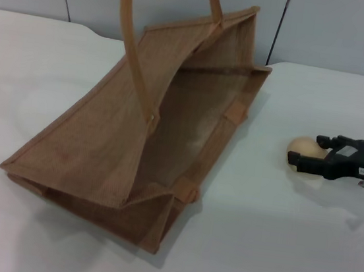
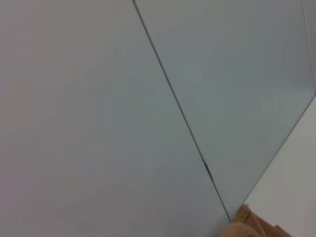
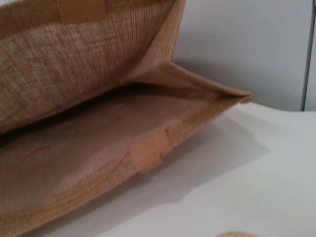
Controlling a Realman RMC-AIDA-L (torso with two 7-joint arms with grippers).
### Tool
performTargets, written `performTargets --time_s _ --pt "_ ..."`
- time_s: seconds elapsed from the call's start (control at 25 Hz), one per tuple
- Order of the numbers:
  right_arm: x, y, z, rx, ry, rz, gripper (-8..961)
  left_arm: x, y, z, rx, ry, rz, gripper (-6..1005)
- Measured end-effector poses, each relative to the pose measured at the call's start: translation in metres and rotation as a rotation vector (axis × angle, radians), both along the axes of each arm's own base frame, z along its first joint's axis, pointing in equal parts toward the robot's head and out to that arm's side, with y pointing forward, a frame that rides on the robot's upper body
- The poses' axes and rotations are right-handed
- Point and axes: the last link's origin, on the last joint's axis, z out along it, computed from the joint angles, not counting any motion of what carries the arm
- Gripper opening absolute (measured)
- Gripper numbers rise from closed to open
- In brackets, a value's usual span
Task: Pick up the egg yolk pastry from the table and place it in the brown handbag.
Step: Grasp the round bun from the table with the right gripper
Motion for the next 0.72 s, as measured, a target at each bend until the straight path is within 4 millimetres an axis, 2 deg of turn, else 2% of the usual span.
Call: performTargets --time_s 0.24,0.72 --pt "-0.0073 0.0045 0.0061 0.006 0.001 0.022 893 -0.0020 0.0008 -0.0008 -0.003 0.002 0.006 118" --pt "-0.0029 0.0054 0.0092 0.002 -0.042 0.019 893 -0.0022 0.0012 -0.0021 -0.008 0.005 0.007 118"
